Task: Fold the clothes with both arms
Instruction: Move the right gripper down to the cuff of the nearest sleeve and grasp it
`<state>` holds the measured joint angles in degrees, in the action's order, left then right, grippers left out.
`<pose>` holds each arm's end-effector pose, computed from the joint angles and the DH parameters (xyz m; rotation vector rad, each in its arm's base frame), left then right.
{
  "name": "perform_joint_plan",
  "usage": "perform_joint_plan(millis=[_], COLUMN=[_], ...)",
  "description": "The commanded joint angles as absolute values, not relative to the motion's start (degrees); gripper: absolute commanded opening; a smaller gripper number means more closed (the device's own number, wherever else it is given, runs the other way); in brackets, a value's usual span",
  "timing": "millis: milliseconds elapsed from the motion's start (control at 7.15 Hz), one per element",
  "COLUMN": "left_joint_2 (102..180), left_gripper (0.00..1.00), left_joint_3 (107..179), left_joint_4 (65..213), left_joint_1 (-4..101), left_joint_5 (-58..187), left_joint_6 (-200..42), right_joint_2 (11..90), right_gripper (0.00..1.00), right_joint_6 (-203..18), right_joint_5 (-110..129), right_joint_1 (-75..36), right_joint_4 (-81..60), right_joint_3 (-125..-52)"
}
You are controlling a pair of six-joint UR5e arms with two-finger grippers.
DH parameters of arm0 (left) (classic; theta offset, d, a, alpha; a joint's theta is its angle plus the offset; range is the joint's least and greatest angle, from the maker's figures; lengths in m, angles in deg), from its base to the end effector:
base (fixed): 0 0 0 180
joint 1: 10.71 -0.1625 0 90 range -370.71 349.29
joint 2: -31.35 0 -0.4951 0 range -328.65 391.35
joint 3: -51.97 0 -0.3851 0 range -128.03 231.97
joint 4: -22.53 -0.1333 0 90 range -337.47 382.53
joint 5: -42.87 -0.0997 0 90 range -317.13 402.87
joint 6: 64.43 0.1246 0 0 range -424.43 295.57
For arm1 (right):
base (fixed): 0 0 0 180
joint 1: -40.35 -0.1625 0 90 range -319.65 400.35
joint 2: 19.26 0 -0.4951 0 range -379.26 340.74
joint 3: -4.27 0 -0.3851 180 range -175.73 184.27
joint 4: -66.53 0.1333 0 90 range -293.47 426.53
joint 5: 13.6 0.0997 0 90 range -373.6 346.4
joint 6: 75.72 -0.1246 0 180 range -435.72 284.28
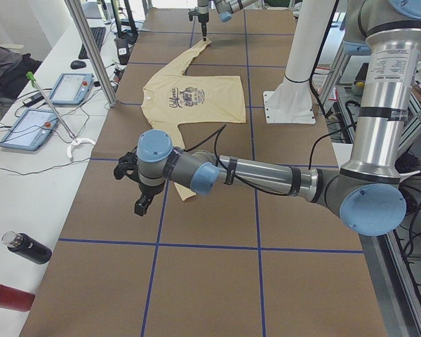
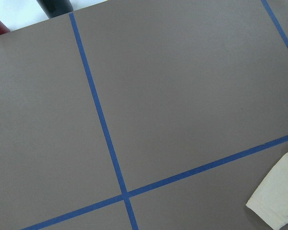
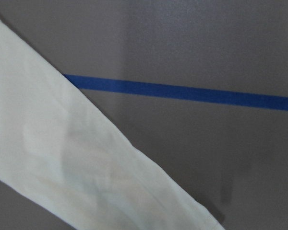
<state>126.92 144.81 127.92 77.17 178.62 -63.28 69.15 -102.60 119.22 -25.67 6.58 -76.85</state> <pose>-0.0235 -0.5566 0.6383 0.3866 0.7908 0.2191 -0.1682 -0.4976 0.7520 0.0252 -0.8280 -0.1007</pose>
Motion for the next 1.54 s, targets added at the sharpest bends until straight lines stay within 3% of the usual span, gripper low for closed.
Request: perform_joint_plan(millis=[0,419,559,839,1258,1398], left_joint_2=[127.0,127.0,127.0,126.9,126.7,126.7], left_gripper=[1.0,1.0,1.0,1.0,1.0,1.0], left_joint_3=[145.1,145.3,145.1,145.0,145.0,145.0], left_joint_4=[127.9,127.9,127.9,127.8,127.8,127.8], left_joint_1=[77.2,77.2,77.2,77.2,77.2,77.2], left_joint_5=[178.7,178.8,178.8,180.9,183.6,183.6], left_joint_6=[-63.3,-63.3,-63.3,-63.3,-63.4,-63.4], right_joint_2=[69.3,69.7,69.8,70.0,70.4,70.4], right_gripper=[1.0,0.99,0.94,0.73,0.59,0.38], right_joint_6=[-102.4,-102.3,-102.6,-102.8,-102.7,-102.7], right_joint_5=[119.3,119.2,119.3,119.2,119.2,119.2], right_joint_1=[-25.6,-25.6,-25.6,-25.6,-25.6,-25.6], right_joint_4=[6.6,6.6,6.6,6.6,6.6,6.6], right_joint_3=[-75.5,-75.0,-75.0,-75.0,-74.7,-74.7])
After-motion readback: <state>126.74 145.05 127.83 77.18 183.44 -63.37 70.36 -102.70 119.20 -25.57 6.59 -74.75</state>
